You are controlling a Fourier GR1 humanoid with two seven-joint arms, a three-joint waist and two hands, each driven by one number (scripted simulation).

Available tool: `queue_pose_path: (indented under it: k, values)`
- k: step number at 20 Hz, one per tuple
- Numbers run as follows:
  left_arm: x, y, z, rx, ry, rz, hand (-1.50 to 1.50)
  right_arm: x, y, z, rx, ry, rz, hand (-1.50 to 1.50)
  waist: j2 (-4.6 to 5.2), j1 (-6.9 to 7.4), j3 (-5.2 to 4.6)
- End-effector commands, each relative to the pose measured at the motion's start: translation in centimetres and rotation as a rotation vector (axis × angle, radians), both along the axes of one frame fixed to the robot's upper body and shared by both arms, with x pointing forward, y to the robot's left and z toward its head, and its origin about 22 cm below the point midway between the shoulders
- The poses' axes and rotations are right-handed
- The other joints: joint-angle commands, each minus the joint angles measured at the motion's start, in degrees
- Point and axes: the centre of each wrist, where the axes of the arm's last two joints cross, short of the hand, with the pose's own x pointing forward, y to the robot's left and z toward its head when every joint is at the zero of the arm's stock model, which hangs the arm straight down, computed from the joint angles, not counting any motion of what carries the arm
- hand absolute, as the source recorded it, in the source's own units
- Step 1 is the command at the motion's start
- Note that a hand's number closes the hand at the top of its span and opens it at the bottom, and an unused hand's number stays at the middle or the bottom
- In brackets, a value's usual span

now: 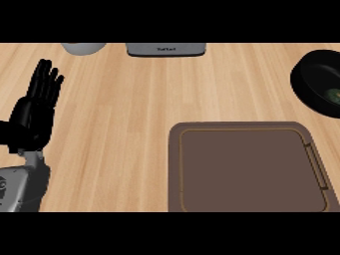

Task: Pick the squash from the tray and place it in the pot

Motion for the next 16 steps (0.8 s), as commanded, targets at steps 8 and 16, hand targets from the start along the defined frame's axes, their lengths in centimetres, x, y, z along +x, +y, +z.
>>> queue_pose_path:
  k: [8, 16]
  values:
    - [-0.4, 1.0, 0.6, -0.008, 0.009, 0.013, 0.00, -11.2, -1.9, -2.3, -0.084, -0.124, -0.071, -1.50, -0.04, -0.39, -0.02]
    - [0.2, 0.0, 0.4, 0.002, -0.007, 0.013, 0.00, -18.8, -0.4, -2.8, -0.057, -0.129, -0.062, -1.50, 0.19, 0.08, -0.01]
